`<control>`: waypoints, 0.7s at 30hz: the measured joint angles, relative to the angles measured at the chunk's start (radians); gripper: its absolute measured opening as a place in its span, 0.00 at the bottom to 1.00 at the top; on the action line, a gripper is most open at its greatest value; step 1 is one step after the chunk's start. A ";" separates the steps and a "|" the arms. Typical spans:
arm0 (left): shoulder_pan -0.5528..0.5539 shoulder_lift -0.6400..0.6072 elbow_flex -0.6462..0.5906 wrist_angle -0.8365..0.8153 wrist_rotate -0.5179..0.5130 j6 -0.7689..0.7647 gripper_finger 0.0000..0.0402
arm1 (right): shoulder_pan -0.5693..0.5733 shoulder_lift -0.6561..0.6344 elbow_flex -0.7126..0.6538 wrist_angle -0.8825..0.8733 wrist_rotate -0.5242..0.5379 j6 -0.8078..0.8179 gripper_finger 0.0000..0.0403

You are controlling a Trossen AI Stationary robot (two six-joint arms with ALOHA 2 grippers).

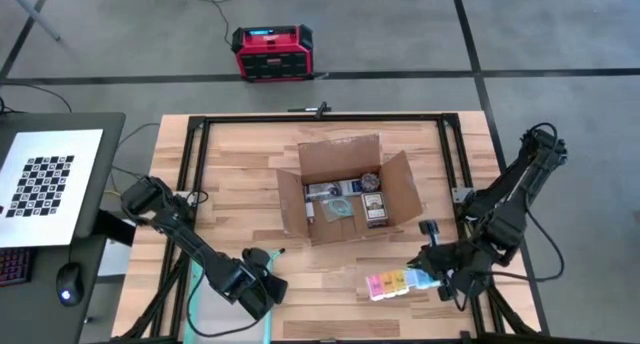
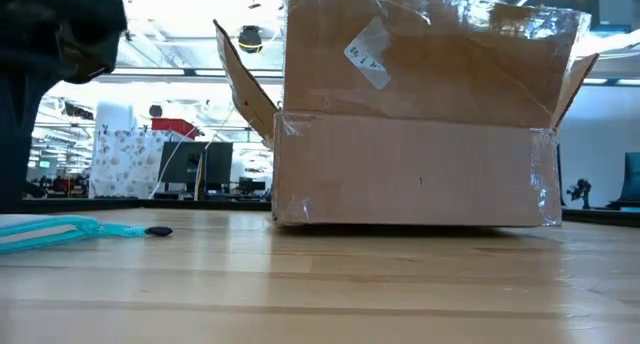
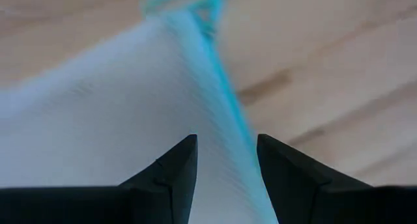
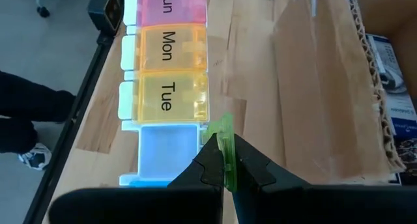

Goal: Unpack boxes
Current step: Put the pill organizer into the transparent zip bag

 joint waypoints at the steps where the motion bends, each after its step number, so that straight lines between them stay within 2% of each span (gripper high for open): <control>1: 0.003 0.000 0.000 -0.019 -0.001 -0.001 0.35 | -0.003 0.000 0.000 0.000 0.000 0.000 0.00; 4: 0.010 0.009 -0.001 -0.024 -0.016 0.011 0.34 | -0.007 0.000 0.000 0.000 0.000 0.000 0.00; 9: 0.026 0.054 -0.003 0.079 -0.075 0.039 0.33 | -0.012 0.000 0.000 -0.003 0.000 0.004 0.00; 15: 0.030 0.077 0.001 0.102 -0.022 0.091 0.33 | -0.012 0.000 0.000 -0.007 0.007 0.019 0.00; 21: 0.036 0.077 0.001 0.106 -0.020 0.100 0.33 | -0.012 0.000 0.000 -0.006 0.030 0.019 0.00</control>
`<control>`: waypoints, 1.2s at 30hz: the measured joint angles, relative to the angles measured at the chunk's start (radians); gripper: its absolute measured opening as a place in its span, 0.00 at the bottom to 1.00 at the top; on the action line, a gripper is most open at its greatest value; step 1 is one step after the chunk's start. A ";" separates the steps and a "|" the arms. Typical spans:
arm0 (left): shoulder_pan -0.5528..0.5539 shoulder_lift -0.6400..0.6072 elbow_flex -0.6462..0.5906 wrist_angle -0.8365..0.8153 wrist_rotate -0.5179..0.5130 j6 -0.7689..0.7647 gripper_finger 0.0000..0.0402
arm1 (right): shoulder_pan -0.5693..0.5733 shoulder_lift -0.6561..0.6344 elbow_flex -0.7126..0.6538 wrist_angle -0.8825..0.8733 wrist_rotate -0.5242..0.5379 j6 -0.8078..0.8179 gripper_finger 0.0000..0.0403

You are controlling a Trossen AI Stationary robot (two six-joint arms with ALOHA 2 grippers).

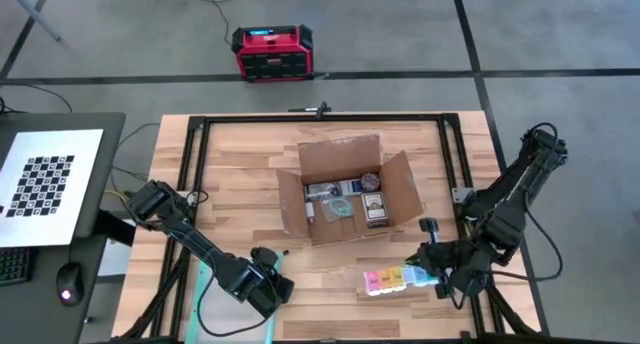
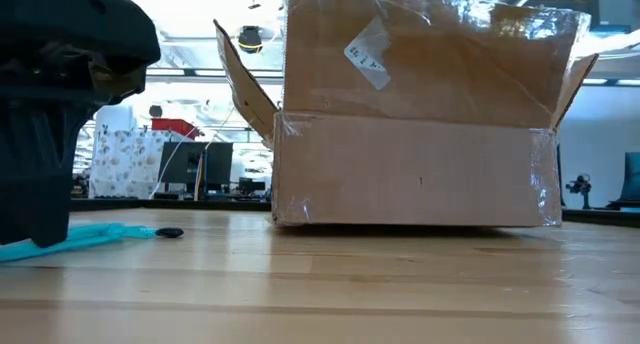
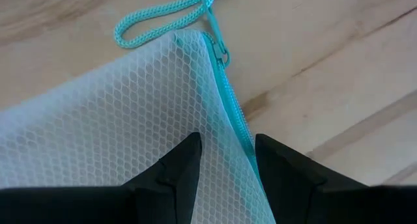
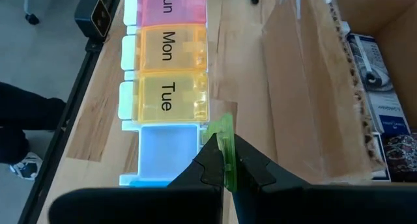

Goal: Unpack boxes
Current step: Put the pill organizer into the transparent zip bag

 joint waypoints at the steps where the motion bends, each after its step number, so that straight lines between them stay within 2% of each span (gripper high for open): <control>1: 0.004 0.000 0.000 -0.001 0.000 0.004 0.33 | 0.000 0.000 0.000 0.000 0.001 0.000 0.00; 4: 0.019 0.000 0.000 -0.003 0.018 0.030 0.32 | 0.000 0.000 -0.010 0.012 0.003 0.003 0.00; 6: 0.032 0.000 0.001 -0.006 0.047 0.055 0.28 | 0.000 0.000 -0.020 0.009 0.003 0.020 0.00; 10: 0.044 0.003 0.021 -0.051 0.069 0.118 0.08 | 0.000 0.000 -0.069 0.056 -0.002 0.065 0.00; 12: 0.047 0.006 0.052 -0.112 0.078 0.138 0.02 | 0.003 0.000 -0.096 0.105 -0.006 0.082 0.00; 19: 0.061 0.002 0.185 -0.300 0.092 0.225 0.00 | -0.018 0.010 -0.163 0.315 -0.055 0.081 0.00; 28: 0.102 0.001 0.365 -0.283 0.087 0.484 0.00 | -0.136 0.200 -0.165 0.594 -0.216 0.032 0.00; 31: 0.130 0.000 0.385 -0.276 0.083 0.564 0.00 | -0.171 0.290 -0.121 0.637 -0.223 0.017 0.00; 36: 0.182 0.000 0.385 -0.208 0.083 0.675 0.00 | -0.237 0.450 0.030 0.626 -0.252 -0.027 0.00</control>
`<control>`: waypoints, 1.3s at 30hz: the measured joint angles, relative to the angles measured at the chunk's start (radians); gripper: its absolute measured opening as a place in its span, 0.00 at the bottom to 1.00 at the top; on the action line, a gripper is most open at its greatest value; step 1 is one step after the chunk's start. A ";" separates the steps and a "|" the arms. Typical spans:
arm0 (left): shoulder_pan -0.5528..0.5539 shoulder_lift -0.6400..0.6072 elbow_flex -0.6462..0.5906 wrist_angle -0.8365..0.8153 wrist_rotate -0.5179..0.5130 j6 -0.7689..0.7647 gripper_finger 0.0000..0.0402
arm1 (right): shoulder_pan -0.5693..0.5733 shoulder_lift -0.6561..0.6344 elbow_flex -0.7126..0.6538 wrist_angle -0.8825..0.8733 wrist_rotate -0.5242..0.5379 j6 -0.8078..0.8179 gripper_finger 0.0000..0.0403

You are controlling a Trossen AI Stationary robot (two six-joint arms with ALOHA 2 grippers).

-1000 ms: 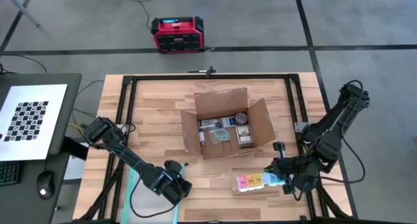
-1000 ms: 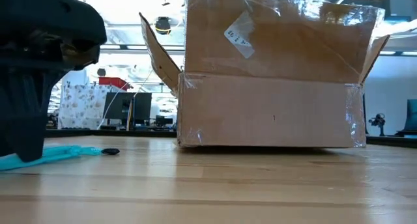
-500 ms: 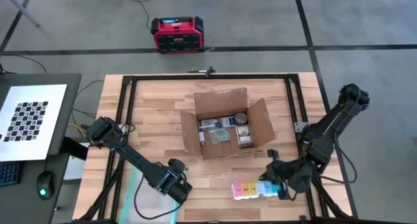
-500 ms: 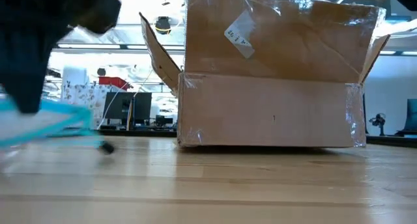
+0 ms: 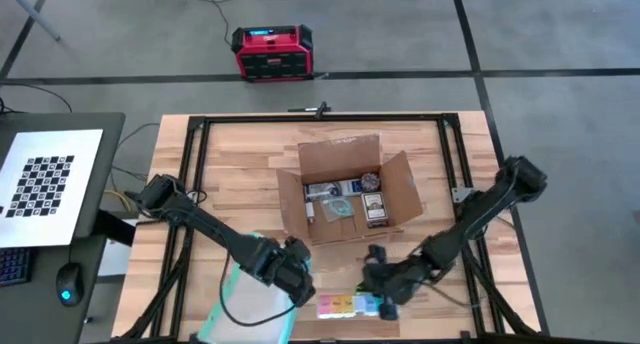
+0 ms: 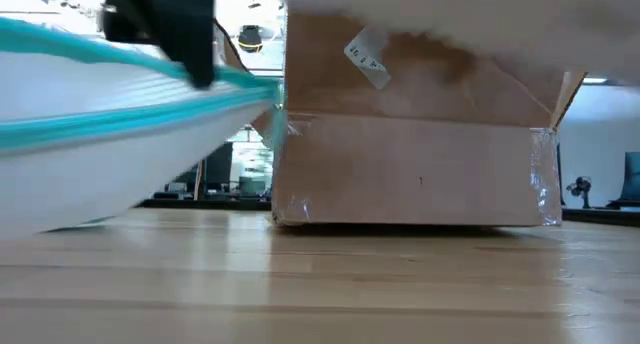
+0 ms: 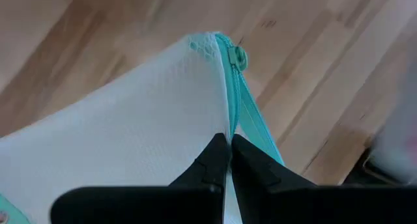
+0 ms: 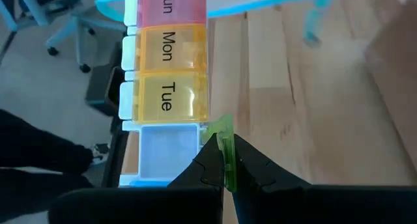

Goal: Unpack boxes
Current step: Put the pill organizer into the transparent zip bag

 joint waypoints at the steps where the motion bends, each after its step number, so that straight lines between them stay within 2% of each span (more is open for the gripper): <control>1: 0.009 0.000 0.000 0.014 0.000 0.024 0.00 | -0.012 0.032 0.031 -0.012 -0.006 -0.006 0.00; 7: 0.049 0.000 0.000 0.039 0.019 0.113 0.00 | -0.073 0.193 0.221 -0.152 -0.018 -0.010 0.00; 14: 0.045 0.000 0.000 0.128 0.115 0.163 0.00 | -0.139 0.286 0.407 -0.391 -0.026 0.041 0.00; 17: 0.044 -0.001 0.000 0.159 0.172 0.188 0.00 | -0.159 0.287 0.433 -0.389 -0.025 0.059 0.00; 23: 0.046 -0.016 0.000 0.171 0.189 0.246 0.00 | -0.149 0.286 0.442 -0.292 -0.045 0.074 0.00; 29: 0.058 -0.016 0.000 0.166 0.177 0.282 0.00 | -0.141 0.286 0.429 -0.244 -0.048 0.075 0.00; 35: 0.081 -0.016 0.001 0.116 0.078 0.290 0.00 | -0.140 0.285 0.430 -0.229 -0.030 0.006 0.00; 39: 0.099 -0.015 0.001 0.158 0.096 0.344 0.00 | -0.142 0.296 0.431 -0.198 -0.034 -0.050 0.00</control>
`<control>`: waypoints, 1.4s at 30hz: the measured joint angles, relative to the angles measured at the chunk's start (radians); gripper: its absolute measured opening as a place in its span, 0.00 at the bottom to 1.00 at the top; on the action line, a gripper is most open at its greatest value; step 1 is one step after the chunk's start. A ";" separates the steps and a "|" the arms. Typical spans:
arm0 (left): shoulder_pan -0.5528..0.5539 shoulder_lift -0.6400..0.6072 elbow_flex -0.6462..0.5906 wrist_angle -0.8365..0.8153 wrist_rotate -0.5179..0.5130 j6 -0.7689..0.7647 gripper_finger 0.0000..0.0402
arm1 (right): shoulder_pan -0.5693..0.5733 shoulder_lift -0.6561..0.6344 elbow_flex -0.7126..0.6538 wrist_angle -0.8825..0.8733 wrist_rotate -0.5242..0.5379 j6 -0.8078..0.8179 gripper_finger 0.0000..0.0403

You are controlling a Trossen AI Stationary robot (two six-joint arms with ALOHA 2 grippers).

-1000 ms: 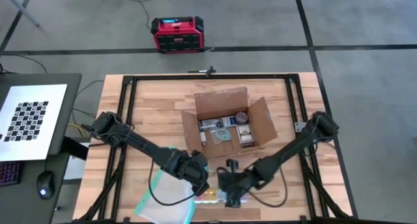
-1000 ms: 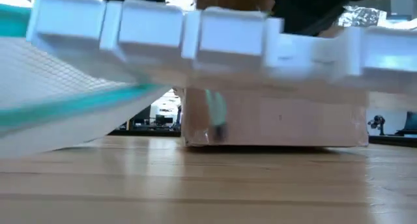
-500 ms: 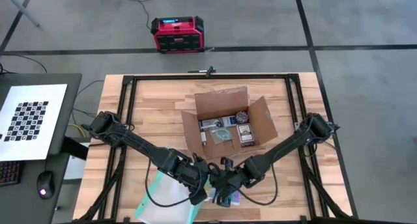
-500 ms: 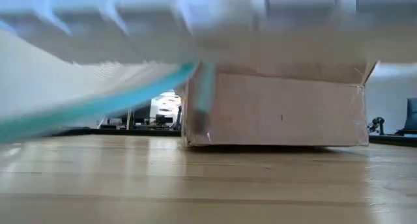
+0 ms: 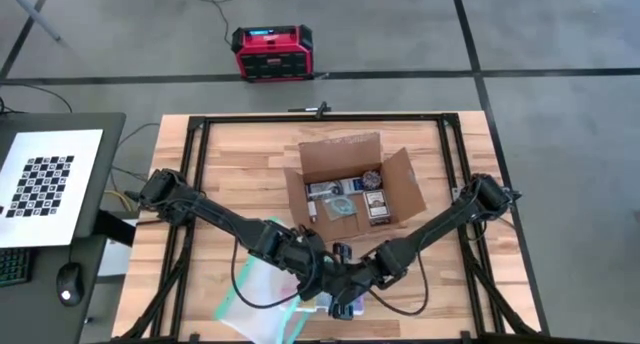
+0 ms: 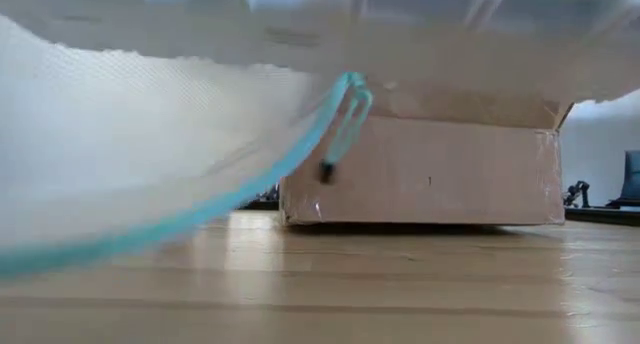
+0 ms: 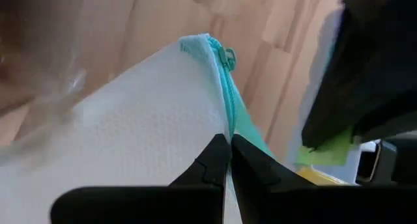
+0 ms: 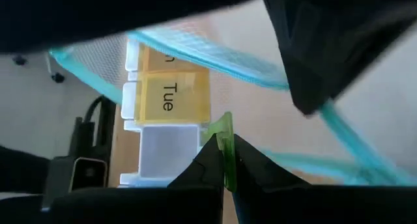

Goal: Unpack boxes
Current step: Put the pill organizer into the transparent zip bag

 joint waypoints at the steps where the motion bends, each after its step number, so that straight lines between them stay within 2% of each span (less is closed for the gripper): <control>1: 0.002 0.001 0.000 -0.002 0.004 0.014 0.00 | -0.001 0.003 0.000 0.004 -0.004 -0.024 0.00; 9: 0.006 0.003 -0.002 0.016 0.038 0.083 0.00 | -0.005 0.029 0.001 0.042 -0.006 -0.131 0.00; 14: 0.005 0.003 -0.003 0.011 0.043 0.084 0.00 | -0.009 0.034 0.000 0.080 -0.008 -0.099 0.02; 18: 0.007 0.003 -0.003 0.006 0.043 0.080 0.00 | -0.014 0.035 0.000 0.083 -0.006 -0.060 0.11; 26: 0.009 0.003 -0.011 0.003 0.015 0.060 0.00 | -0.016 0.036 0.000 0.057 0.026 -0.089 0.34; 30: 0.014 0.003 -0.047 0.006 -0.003 0.022 0.00 | -0.022 0.034 0.000 -0.035 0.027 -0.104 0.39; 34: 0.015 0.001 -0.065 0.026 -0.012 -0.006 0.00 | -0.003 0.003 -0.003 -0.247 0.015 -0.094 0.40; 38: 0.014 0.001 -0.072 0.041 -0.013 -0.010 0.00 | 0.068 -0.036 -0.002 -0.419 0.012 -0.006 0.39; 42: 0.016 0.001 -0.072 0.063 -0.014 -0.010 0.00 | 0.165 -0.015 -0.020 -0.421 0.011 0.114 0.38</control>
